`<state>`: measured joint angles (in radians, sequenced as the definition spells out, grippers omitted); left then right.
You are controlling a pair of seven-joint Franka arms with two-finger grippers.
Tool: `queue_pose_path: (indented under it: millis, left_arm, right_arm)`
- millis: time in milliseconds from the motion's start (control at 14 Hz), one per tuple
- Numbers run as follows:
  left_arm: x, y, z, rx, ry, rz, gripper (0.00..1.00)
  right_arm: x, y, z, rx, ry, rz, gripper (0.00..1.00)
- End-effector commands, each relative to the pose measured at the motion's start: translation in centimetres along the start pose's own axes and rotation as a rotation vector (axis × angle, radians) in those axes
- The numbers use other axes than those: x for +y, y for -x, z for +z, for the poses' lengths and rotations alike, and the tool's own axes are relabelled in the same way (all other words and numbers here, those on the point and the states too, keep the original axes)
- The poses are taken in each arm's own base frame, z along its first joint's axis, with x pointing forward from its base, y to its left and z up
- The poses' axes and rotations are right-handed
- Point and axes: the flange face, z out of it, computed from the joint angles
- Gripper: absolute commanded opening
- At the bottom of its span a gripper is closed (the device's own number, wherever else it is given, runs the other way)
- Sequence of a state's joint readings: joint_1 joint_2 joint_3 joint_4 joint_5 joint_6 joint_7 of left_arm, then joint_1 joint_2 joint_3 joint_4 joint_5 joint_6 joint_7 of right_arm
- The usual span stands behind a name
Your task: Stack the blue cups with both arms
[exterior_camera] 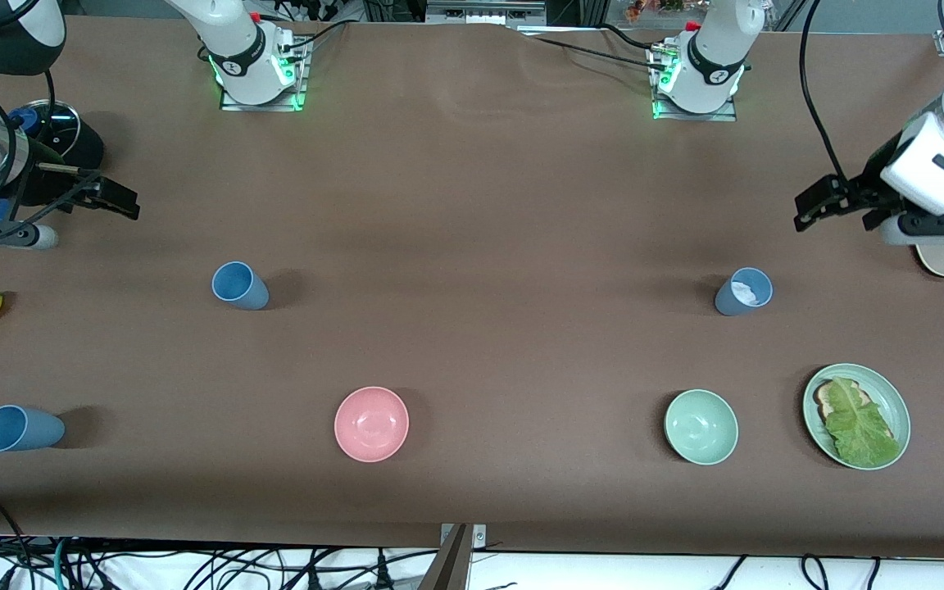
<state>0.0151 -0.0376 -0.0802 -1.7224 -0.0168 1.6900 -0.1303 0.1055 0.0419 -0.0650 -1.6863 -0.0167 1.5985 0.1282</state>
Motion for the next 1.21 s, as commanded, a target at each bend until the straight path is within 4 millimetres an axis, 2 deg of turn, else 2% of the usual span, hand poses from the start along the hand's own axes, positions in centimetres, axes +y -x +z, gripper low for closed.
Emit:
queue_pose_path:
  millis: [0,286,1143]
  left_arm:
    - [0.07,0.88,-0.09,0.013,-0.006,-0.022,1.00]
    - [0.56,0.21,-0.31,-0.001,-0.006,-0.012,1.00]
    - [0.48,0.17,-0.35,-0.003,-0.006,-0.014,1.00]
  right_arm:
    - [-0.10,0.08,-0.14,-0.001,0.010,-0.002,1.00]
    - [-0.11,0.03,-0.13,-0.001,0.010,-0.011,1.00]
    - [-0.13,-0.06,0.21,-0.010,0.011,-0.013,1.00]
